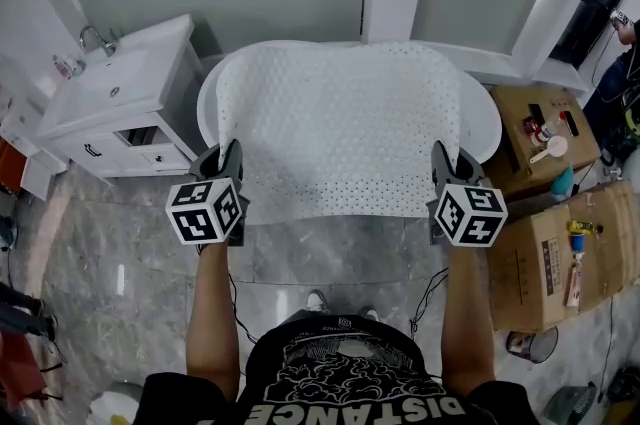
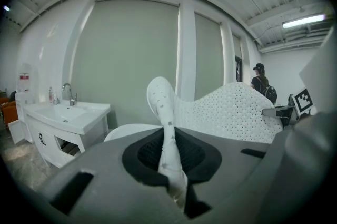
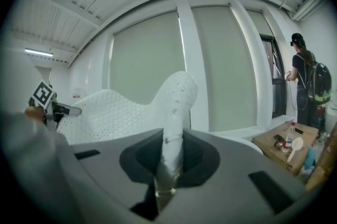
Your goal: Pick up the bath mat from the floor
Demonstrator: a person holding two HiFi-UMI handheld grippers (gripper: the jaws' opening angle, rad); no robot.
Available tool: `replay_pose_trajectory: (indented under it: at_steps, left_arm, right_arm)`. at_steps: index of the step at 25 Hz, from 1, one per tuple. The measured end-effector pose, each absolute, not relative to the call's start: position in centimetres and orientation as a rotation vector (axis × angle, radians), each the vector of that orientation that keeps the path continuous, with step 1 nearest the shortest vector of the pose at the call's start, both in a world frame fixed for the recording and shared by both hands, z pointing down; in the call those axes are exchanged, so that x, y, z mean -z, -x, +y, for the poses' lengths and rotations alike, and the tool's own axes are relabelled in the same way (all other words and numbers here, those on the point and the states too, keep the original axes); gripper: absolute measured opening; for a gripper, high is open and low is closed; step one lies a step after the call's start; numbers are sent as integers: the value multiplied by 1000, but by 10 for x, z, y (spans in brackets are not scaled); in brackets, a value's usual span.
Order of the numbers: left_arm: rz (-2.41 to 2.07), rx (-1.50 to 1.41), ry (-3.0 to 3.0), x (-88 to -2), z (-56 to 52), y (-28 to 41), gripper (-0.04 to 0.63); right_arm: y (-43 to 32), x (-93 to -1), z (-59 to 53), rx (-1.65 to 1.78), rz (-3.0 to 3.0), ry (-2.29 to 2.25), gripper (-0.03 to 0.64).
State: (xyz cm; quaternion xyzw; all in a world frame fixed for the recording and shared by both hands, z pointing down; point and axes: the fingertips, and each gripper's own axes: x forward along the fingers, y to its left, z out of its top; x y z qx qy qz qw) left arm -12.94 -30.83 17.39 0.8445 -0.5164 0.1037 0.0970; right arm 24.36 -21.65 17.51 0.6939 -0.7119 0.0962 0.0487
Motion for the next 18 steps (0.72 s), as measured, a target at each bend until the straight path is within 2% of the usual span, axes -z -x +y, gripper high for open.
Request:
replay_pose_trajectory:
  at_steps: [18]
  left_arm:
    - [-1518,-362,-2568,-173,-327,137,31]
  right_arm:
    - [-230,-166,-223,-264,-2132,-2172,29]
